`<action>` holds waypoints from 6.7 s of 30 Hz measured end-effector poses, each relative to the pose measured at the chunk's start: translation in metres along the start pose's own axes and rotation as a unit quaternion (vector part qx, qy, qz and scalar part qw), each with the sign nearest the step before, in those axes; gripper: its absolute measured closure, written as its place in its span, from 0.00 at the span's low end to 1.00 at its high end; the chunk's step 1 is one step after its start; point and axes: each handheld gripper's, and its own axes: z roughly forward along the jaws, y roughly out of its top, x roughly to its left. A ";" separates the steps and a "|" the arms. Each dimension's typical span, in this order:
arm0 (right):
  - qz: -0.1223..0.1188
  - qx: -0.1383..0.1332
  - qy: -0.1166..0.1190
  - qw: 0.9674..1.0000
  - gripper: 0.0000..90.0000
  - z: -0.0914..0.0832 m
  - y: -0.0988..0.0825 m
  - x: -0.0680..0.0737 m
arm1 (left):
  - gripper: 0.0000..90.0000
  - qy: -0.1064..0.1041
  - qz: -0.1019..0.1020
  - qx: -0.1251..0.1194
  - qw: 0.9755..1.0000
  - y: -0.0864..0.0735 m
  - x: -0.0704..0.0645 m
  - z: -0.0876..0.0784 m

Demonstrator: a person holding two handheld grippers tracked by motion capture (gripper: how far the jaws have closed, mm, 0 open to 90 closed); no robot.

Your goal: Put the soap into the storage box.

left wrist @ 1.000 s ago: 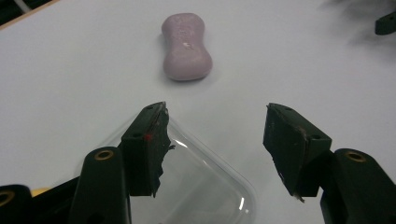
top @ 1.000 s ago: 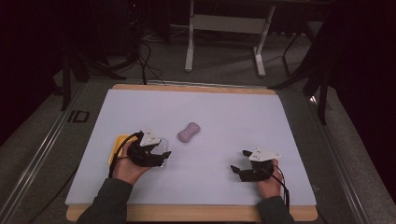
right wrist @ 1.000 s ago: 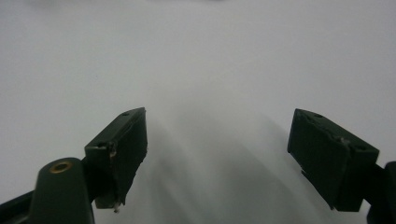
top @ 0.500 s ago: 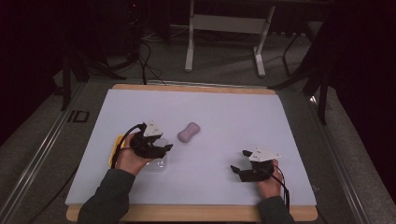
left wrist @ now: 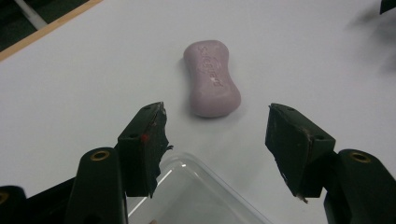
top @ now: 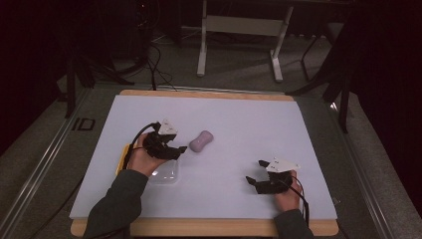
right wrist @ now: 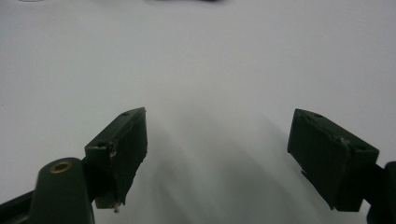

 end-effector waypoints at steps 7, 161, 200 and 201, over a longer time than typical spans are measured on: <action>0.000 -0.001 0.002 1.000 0.22 -0.001 0.000 0.000 | 0.43 -0.001 0.006 0.006 1.000 0.010 0.005 0.008; -0.014 0.012 0.011 1.000 0.22 0.002 0.001 0.002 | 0.55 -0.020 -0.003 0.314 0.949 0.083 0.003 0.153; -0.015 0.010 0.009 1.000 0.22 0.002 0.001 0.002 | 0.55 -0.002 -0.029 0.279 0.960 0.090 0.017 0.095; -0.014 0.011 0.009 1.000 0.22 0.002 0.001 0.002 | 0.55 -0.001 -0.031 0.279 0.960 0.091 0.018 0.094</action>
